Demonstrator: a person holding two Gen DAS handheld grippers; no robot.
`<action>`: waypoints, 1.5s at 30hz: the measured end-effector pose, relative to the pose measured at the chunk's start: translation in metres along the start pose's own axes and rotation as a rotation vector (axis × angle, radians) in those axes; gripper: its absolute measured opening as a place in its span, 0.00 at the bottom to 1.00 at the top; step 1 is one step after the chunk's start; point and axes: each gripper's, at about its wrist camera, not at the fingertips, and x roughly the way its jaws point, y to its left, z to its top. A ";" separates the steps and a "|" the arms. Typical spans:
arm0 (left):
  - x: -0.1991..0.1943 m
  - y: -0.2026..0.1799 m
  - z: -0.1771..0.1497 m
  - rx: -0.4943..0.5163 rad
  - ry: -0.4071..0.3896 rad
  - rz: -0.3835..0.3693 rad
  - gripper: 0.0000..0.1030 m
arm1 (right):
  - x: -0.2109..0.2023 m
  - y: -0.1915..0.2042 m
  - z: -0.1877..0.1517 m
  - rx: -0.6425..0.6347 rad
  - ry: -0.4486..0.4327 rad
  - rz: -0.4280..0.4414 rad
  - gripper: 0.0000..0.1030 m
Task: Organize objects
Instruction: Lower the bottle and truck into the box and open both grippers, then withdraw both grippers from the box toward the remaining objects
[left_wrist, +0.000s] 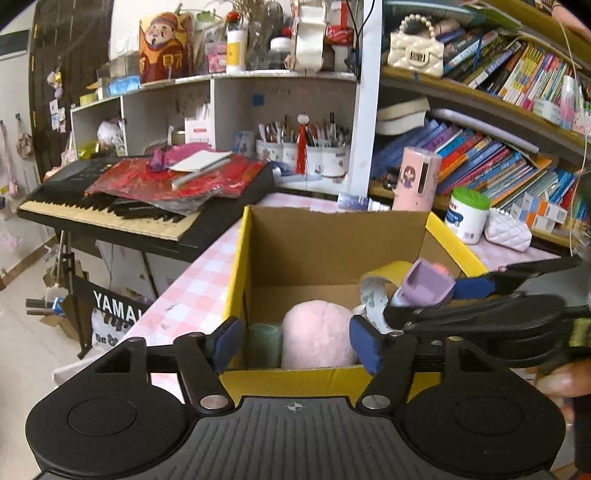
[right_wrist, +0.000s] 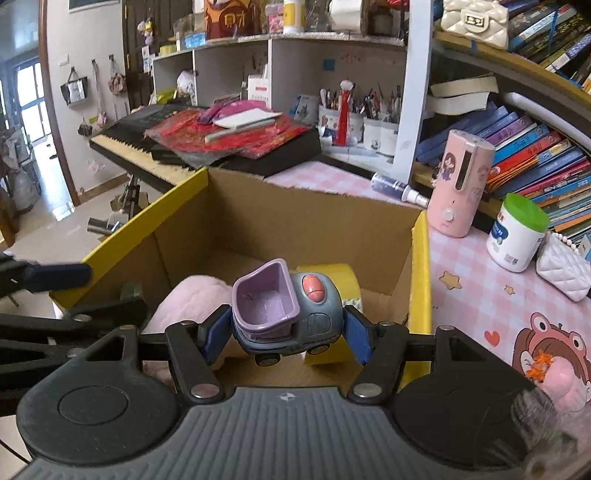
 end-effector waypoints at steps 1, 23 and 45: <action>-0.003 0.001 -0.001 -0.002 -0.005 -0.007 0.66 | 0.002 0.002 -0.001 -0.004 0.010 0.000 0.60; -0.063 0.018 -0.014 -0.026 -0.126 0.013 0.84 | -0.069 0.029 -0.016 0.012 -0.181 -0.142 0.86; -0.123 0.048 -0.089 -0.015 0.021 0.000 0.85 | -0.146 0.084 -0.110 0.172 -0.104 -0.280 0.89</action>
